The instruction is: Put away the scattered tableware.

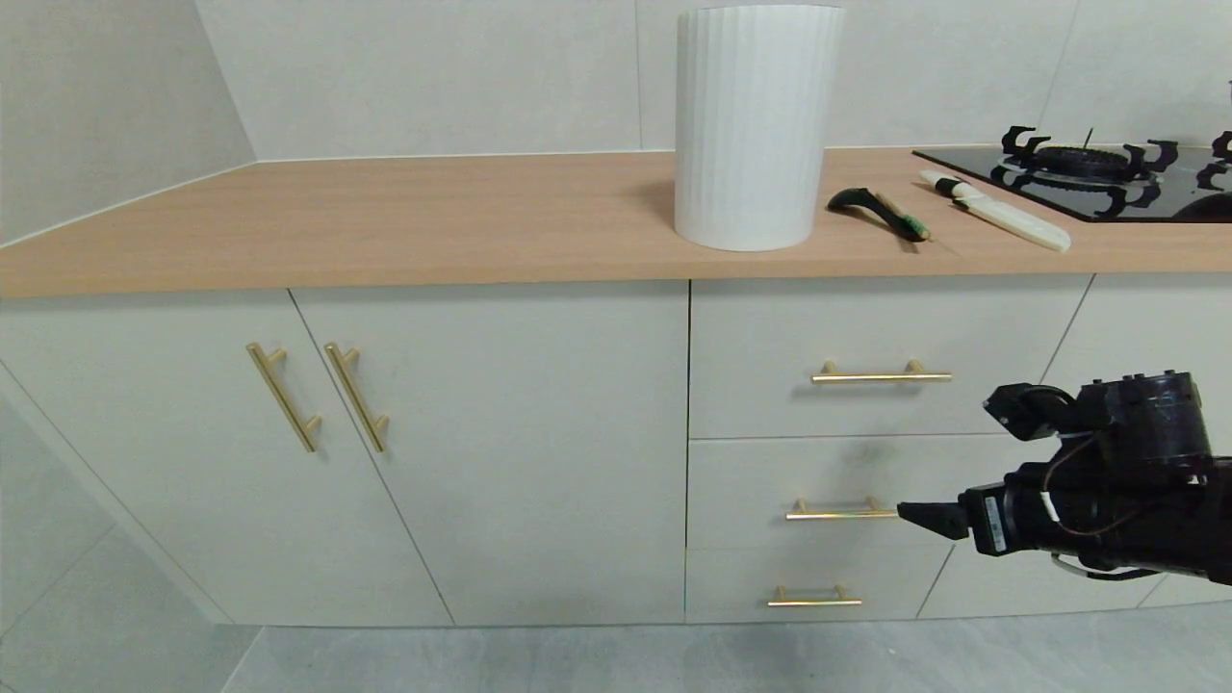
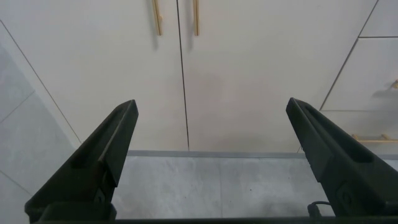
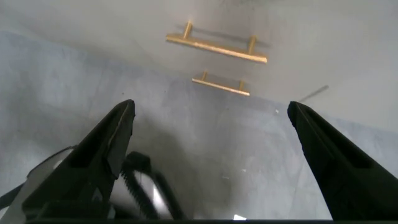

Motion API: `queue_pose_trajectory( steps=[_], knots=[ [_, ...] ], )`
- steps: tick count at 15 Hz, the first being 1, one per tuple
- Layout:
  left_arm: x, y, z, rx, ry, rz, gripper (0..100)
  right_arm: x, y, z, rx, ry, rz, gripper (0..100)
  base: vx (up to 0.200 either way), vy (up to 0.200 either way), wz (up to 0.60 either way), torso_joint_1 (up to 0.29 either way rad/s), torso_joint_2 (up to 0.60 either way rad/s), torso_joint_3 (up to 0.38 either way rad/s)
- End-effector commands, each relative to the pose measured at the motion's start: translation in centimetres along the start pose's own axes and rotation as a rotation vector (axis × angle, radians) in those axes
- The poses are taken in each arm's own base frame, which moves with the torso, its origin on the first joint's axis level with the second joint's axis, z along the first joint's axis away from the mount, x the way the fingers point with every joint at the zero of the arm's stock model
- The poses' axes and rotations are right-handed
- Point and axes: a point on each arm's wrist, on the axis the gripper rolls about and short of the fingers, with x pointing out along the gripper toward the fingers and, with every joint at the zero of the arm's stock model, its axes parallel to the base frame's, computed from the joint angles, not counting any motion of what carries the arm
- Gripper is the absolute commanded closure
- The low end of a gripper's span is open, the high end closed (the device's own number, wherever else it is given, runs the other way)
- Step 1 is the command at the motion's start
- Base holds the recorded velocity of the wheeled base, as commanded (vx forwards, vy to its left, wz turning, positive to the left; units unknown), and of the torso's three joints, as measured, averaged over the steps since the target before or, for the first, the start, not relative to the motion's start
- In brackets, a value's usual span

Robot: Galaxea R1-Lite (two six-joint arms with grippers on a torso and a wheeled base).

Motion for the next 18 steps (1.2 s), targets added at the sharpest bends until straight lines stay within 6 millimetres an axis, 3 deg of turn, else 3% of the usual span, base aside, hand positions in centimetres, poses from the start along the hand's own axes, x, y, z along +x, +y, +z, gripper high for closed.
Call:
queue_pose_trajectory(
  steps=[1, 7, 13, 18],
  knots=[
    [0.0, 0.0, 0.0, -0.001, 0.002, 0.001, 0, 4.2, -0.8, -0.8, 0.01, 0.068, -0.016, 0, 0.0, 0.0, 0.0, 0.0, 0.0, 0.0],
    [0.0, 0.0, 0.0, -0.001, 0.001, 0.001, 0, 8.3, -1.3, 0.0, -0.004, 0.054, -0.055, 0, 0.0, 0.0, 0.0, 0.0, 0.0, 0.0],
    [0.0, 0.0, 0.0, -0.001, 0.001, -0.001, 0, 12.1, -0.6, -1.6, -0.021, 0.05, -0.049, 0, 0.0, 0.0, 0.0, 0.0, 0.0, 0.0],
    [0.0, 0.0, 0.0, -0.001, 0.001, 0.001, 0, 14.6, 0.6, -2.0, 0.016, 0.008, -0.161, 0, 0.0, 0.0, 0.0, 0.0, 0.0, 0.0]
  ],
)
